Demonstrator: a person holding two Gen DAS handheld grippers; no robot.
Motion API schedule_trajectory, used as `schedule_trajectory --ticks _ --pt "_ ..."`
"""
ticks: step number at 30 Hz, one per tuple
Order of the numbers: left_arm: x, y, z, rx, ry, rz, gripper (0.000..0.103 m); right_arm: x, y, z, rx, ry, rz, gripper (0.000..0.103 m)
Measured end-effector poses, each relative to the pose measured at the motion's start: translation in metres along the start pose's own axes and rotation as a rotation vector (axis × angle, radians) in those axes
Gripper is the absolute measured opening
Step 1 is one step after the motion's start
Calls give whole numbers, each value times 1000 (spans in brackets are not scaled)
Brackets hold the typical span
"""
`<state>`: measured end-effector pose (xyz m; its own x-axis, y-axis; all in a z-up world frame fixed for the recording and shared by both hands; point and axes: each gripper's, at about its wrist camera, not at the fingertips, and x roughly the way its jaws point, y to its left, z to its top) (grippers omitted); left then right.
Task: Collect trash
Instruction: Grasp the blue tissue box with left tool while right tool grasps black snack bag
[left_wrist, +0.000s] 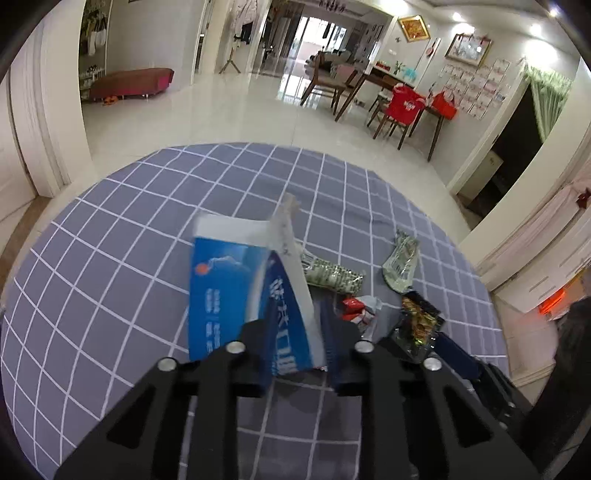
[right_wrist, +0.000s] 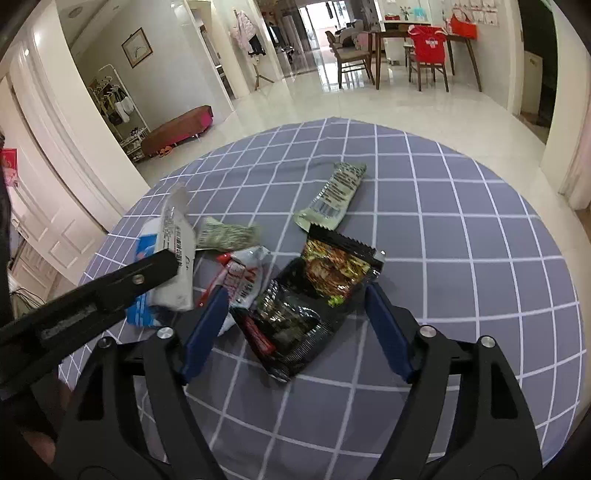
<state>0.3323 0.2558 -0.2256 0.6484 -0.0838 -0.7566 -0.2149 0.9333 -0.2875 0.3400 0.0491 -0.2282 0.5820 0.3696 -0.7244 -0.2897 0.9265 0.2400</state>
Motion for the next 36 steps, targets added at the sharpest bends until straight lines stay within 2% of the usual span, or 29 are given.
schedule_trajectory --ticks 3,5,6,10,14,15,20,24,26,28,30,31,32,36 --pt "-12 8 0 -10 -36 4 17 8 13 1 -62 19 -58 75" --pt "-19 8 1 -10 -56 14 15 9 14 0 -72 16 -87 54" --pt "-24 8 1 -10 -67 19 15 10 14 -1 -75 15 -101 33" --pt "-45 9 -2 -13 -106 27 13 5 -2 -5 -33 19 -34 22" --pt "-68 2 -7 0 -157 28 11 -15 -21 -11 7 -3 30 19" --pt "-74 1 -9 5 -166 30 0 -23 -27 -11 23 -7 53 19" --pt "-107 -21 -13 30 -233 8 0 -53 -46 -15 76 -39 122 19" --pt "-115 -38 -18 47 -244 4 0 -74 -54 -18 87 -55 141 19" --pt "-110 -38 -20 59 -196 -19 0 -83 -59 -21 88 -62 148 19" --pt "-107 -40 -26 60 -188 4 4 -88 -59 -26 89 -64 155 19" --pt "-98 -41 -33 85 -158 34 30 -92 -58 -28 86 -65 153 19" --pt "-94 -41 -36 89 -149 47 53 -90 -58 -29 86 -63 153 19" --pt "-91 -40 -40 98 -150 60 56 -90 -59 -30 89 -60 157 19" --pt "-70 -37 -46 124 -94 87 56 -86 -62 -34 94 -51 164 19"
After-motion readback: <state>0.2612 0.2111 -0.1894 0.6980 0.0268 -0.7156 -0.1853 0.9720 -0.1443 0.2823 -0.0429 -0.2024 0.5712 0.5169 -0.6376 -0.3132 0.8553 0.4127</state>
